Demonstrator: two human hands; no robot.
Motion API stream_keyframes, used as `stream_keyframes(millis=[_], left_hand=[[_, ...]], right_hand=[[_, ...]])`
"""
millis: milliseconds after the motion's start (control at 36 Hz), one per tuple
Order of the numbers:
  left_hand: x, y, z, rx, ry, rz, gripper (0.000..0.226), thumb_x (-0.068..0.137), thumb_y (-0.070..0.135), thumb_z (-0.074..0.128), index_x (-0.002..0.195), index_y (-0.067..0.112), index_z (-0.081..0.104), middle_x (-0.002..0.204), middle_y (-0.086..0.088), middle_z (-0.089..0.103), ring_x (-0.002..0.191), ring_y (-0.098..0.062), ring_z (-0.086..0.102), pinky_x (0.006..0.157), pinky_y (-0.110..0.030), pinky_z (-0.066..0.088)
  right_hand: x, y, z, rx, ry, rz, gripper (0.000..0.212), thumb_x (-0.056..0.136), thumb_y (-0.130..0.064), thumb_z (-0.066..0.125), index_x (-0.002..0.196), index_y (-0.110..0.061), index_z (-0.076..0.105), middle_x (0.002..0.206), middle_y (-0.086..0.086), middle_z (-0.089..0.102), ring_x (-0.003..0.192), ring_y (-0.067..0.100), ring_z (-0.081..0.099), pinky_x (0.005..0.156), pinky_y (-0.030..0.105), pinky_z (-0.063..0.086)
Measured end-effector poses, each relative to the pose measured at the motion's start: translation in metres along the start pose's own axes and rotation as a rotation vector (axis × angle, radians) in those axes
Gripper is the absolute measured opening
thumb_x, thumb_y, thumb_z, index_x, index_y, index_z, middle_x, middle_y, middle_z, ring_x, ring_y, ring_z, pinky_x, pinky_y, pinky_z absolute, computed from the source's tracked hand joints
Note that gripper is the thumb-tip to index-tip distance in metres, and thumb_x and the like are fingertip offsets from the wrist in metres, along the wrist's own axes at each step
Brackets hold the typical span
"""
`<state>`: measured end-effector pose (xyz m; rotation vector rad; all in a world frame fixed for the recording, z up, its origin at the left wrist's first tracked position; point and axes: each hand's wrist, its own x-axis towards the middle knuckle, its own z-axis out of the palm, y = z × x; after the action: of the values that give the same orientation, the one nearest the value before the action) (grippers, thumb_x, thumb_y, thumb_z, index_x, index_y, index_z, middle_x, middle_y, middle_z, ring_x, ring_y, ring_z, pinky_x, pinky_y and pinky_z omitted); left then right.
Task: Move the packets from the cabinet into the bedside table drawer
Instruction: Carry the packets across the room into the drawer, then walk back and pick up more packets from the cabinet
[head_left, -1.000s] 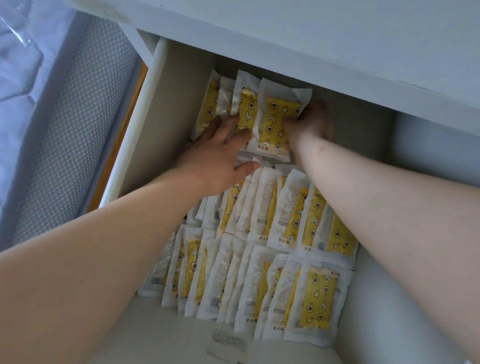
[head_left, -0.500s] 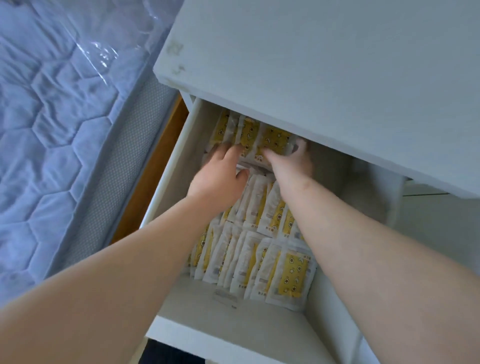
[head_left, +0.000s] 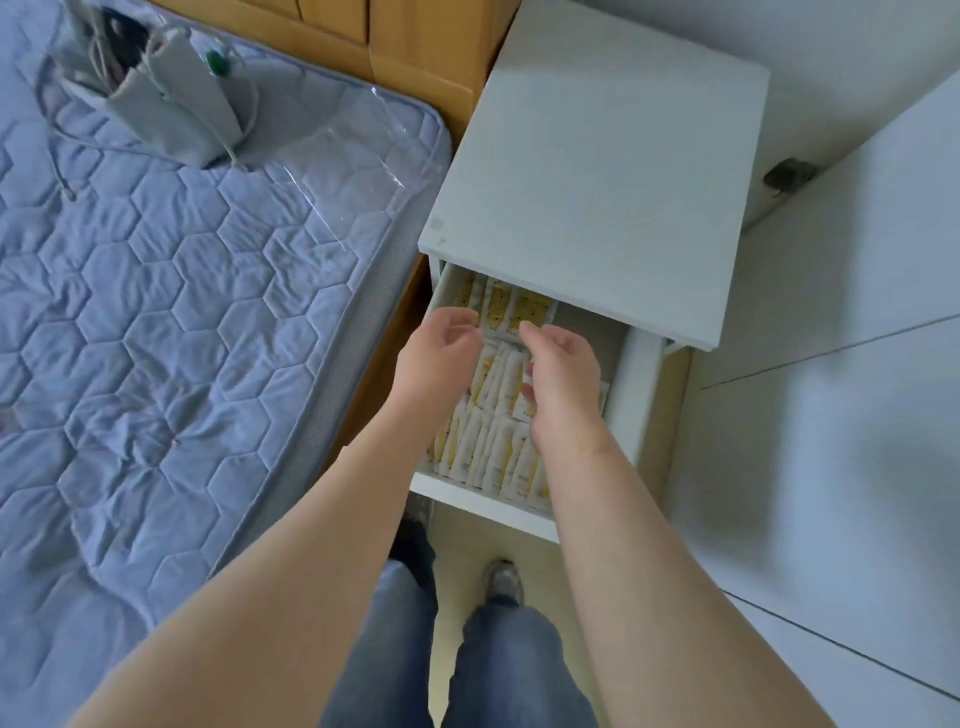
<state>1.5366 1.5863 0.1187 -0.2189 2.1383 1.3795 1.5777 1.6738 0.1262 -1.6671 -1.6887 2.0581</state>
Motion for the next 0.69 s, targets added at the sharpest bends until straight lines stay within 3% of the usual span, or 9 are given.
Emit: stream_keyframes(millis=[111, 250, 306, 389, 417, 528, 583, 694], left_hand=[[-0.056, 0.007, -0.013, -0.104, 0.022, 0.019, 0.017, 0.094, 0.019, 0.052, 0.109, 0.024, 0.057, 0.090, 0.013, 0.059, 0.086, -0.007, 0.058, 0.071, -0.022, 0.044], [-0.123, 0.003, -0.024, -0.221, 0.121, 0.038, 0.011, 0.093, 0.019, 0.053, 0.099, 0.027, 0.057, 0.092, 0.007, 0.061, 0.090, -0.011, 0.059, 0.080, -0.028, 0.048], [-0.149, -0.002, -0.027, -0.289, 0.174, 0.042, 0.011, 0.093, 0.018, 0.055, 0.097, 0.026, 0.059, 0.090, 0.005, 0.063, 0.088, -0.011, 0.060, 0.078, -0.026, 0.048], [-0.188, -0.014, -0.034, -0.411, 0.249, 0.038, 0.012, 0.092, 0.016, 0.056, 0.091, 0.027, 0.060, 0.090, 0.002, 0.065, 0.087, -0.013, 0.061, 0.077, -0.028, 0.048], [-0.202, -0.019, -0.038, -0.455, 0.279, 0.034, 0.013, 0.092, 0.015, 0.055, 0.089, 0.027, 0.060, 0.092, 0.001, 0.065, 0.088, -0.014, 0.062, 0.078, -0.029, 0.049], [-0.258, -0.039, -0.062, -0.622, 0.414, 0.038, 0.012, 0.094, 0.013, 0.052, 0.091, 0.023, 0.060, 0.092, 0.000, 0.063, 0.086, -0.013, 0.061, 0.080, -0.029, 0.049], [-0.286, -0.053, -0.079, -0.677, 0.505, 0.037, 0.012, 0.095, 0.014, 0.051, 0.090, 0.022, 0.059, 0.093, 0.000, 0.063, 0.086, -0.013, 0.060, 0.077, -0.027, 0.047], [-0.347, -0.092, -0.115, -0.767, 0.677, 0.036, 0.010, 0.096, 0.015, 0.050, 0.097, 0.020, 0.058, 0.096, 0.000, 0.063, 0.091, -0.015, 0.060, 0.080, -0.031, 0.046]], right_hand=[[-0.056, -0.008, -0.017, 0.041, -0.081, -0.045, 0.013, 0.091, -0.021, 0.058, 0.104, -0.017, 0.057, 0.093, -0.005, 0.056, 0.088, 0.009, 0.052, 0.084, 0.029, 0.046], [-0.115, 0.000, -0.044, -0.030, -0.225, -0.127, 0.007, 0.092, -0.021, 0.054, 0.098, -0.022, 0.058, 0.096, -0.005, 0.060, 0.104, 0.016, 0.057, 0.095, 0.036, 0.048], [-0.135, 0.006, -0.057, -0.061, -0.267, -0.148, 0.011, 0.092, -0.022, 0.054, 0.102, -0.020, 0.058, 0.102, -0.001, 0.062, 0.106, 0.019, 0.057, 0.095, 0.037, 0.048], [-0.165, 0.018, -0.074, -0.132, -0.343, -0.160, 0.006, 0.093, -0.018, 0.051, 0.093, -0.016, 0.057, 0.104, 0.017, 0.062, 0.102, 0.030, 0.059, 0.097, 0.043, 0.048], [-0.174, 0.023, -0.077, -0.150, -0.370, -0.163, 0.008, 0.093, -0.017, 0.050, 0.090, -0.015, 0.057, 0.101, 0.021, 0.060, 0.099, 0.033, 0.058, 0.095, 0.043, 0.049], [-0.212, 0.051, -0.072, -0.191, -0.493, -0.180, 0.013, 0.093, -0.017, 0.050, 0.081, -0.021, 0.056, 0.082, 0.002, 0.054, 0.080, 0.016, 0.051, 0.069, 0.028, 0.042], [-0.235, 0.068, -0.065, -0.232, -0.562, -0.176, 0.014, 0.092, -0.016, 0.050, 0.080, -0.020, 0.056, 0.078, 0.001, 0.053, 0.074, 0.015, 0.049, 0.066, 0.026, 0.041], [-0.289, 0.106, -0.049, -0.359, -0.719, -0.196, 0.012, 0.093, -0.019, 0.050, 0.083, -0.020, 0.056, 0.084, 0.001, 0.055, 0.081, 0.015, 0.051, 0.069, 0.027, 0.042]])
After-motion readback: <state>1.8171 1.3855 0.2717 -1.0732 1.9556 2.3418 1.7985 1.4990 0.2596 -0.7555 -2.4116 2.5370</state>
